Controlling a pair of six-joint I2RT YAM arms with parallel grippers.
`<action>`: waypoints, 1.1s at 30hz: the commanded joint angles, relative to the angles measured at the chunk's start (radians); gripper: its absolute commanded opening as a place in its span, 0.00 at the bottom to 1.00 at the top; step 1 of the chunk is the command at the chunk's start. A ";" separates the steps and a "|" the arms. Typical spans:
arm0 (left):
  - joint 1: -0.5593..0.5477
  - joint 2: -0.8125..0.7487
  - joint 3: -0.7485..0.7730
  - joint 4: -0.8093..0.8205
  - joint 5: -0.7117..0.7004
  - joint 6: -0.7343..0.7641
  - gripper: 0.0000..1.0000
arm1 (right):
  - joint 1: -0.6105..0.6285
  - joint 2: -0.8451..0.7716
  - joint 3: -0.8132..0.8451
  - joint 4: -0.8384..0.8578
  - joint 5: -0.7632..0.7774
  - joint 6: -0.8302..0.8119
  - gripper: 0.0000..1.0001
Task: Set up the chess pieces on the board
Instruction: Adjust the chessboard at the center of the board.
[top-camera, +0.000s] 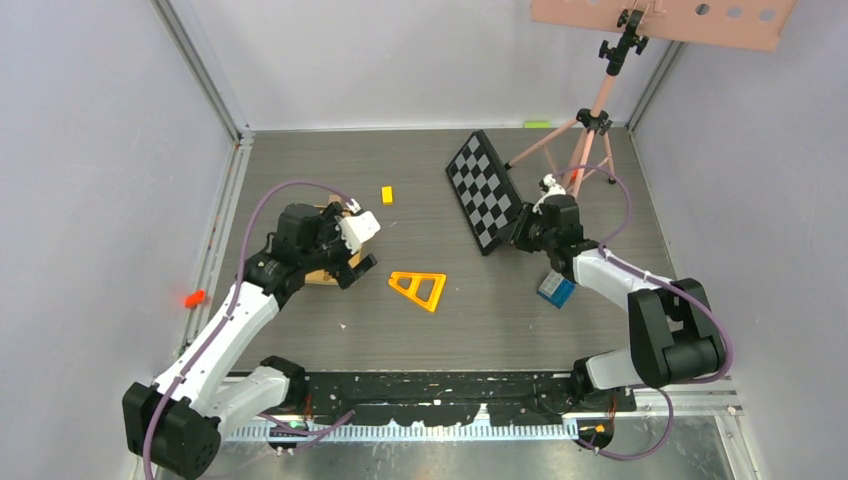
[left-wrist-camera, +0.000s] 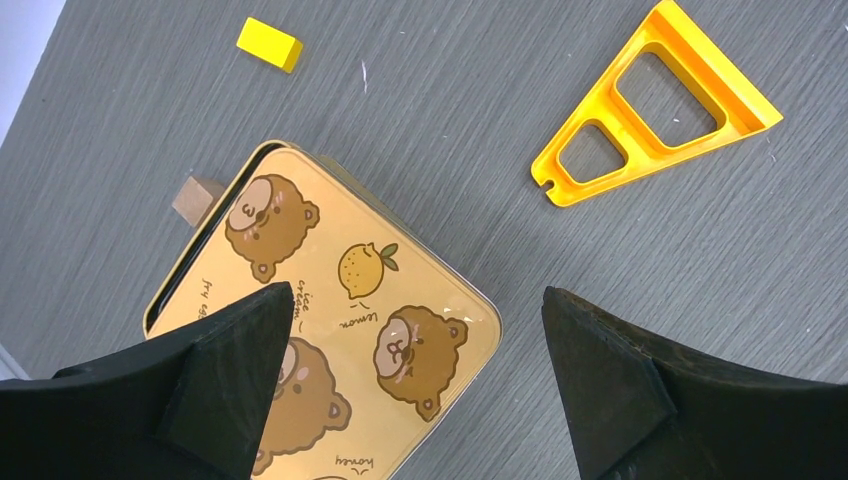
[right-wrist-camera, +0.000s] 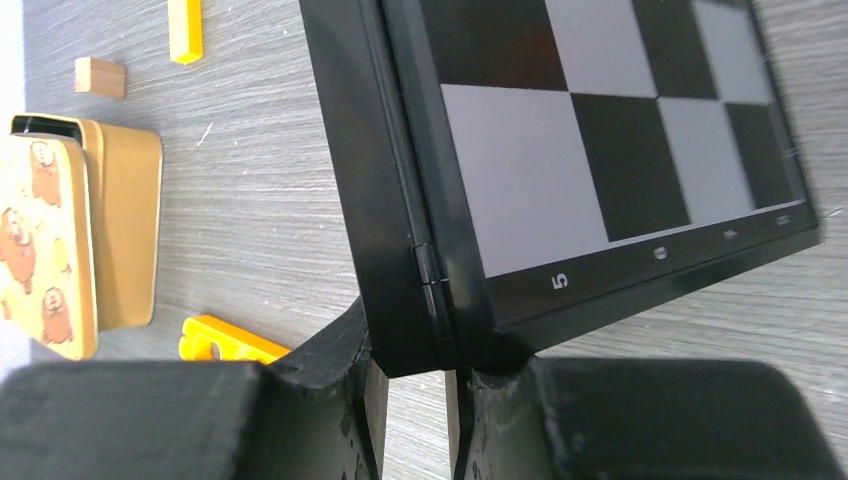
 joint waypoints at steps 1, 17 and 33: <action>-0.014 0.015 -0.003 0.047 -0.021 -0.007 0.99 | -0.013 0.026 -0.037 0.049 -0.080 0.133 0.05; -0.032 0.058 -0.001 0.060 -0.039 -0.004 0.98 | 0.031 0.152 -0.136 0.179 -0.163 0.220 0.24; -0.054 0.072 -0.013 0.066 -0.061 0.019 0.98 | 0.051 0.132 -0.018 -0.074 -0.237 0.079 0.74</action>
